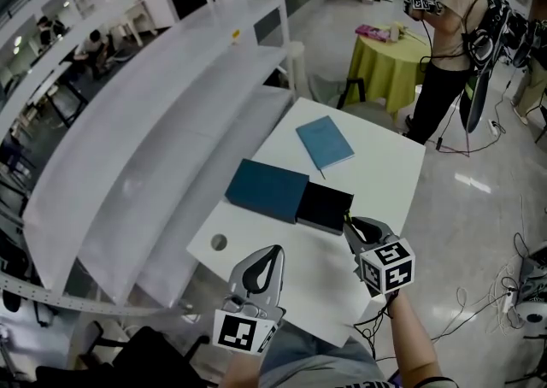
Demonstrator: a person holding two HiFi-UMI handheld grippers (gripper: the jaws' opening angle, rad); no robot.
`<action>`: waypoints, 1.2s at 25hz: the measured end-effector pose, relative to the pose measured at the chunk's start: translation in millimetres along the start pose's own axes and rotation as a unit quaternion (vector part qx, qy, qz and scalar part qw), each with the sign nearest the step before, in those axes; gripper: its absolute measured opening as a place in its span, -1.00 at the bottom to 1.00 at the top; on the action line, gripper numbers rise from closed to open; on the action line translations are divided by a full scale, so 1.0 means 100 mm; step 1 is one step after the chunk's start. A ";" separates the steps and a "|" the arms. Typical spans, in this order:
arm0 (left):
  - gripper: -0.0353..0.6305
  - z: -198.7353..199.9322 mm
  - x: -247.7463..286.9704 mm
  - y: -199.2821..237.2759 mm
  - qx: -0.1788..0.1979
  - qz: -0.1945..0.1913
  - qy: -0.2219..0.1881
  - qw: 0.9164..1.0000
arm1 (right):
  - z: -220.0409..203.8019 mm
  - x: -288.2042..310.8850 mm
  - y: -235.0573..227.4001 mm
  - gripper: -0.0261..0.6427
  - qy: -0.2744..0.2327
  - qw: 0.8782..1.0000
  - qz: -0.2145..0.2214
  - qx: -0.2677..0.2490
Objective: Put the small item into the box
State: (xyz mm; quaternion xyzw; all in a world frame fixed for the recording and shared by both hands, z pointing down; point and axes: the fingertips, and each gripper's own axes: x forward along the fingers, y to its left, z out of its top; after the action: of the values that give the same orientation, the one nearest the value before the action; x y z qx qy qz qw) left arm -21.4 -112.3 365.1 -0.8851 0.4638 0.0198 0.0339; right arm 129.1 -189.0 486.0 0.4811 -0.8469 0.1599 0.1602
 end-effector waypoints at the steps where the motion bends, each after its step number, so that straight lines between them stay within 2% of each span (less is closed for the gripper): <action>1: -0.84 0.00 0.01 0.02 -0.001 0.000 -0.001 1.000 | -0.01 0.03 -0.01 -0.72 0.007 1.000 -0.002 -0.001; 11: -0.84 -0.13 0.08 0.21 -0.016 -0.008 0.007 1.000 | -0.13 0.32 -0.08 -0.72 0.050 0.999 -0.013 -0.008; 30: -0.84 -0.33 0.10 0.61 -0.032 0.003 0.028 0.999 | -0.31 0.93 -0.19 -0.72 0.145 0.986 -0.002 -0.087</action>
State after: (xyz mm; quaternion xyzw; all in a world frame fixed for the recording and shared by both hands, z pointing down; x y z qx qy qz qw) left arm -65.3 -157.7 394.9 -0.8847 0.4660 0.0096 -0.0079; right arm 103.8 -256.3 555.8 0.4387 -0.8246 0.1534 0.3225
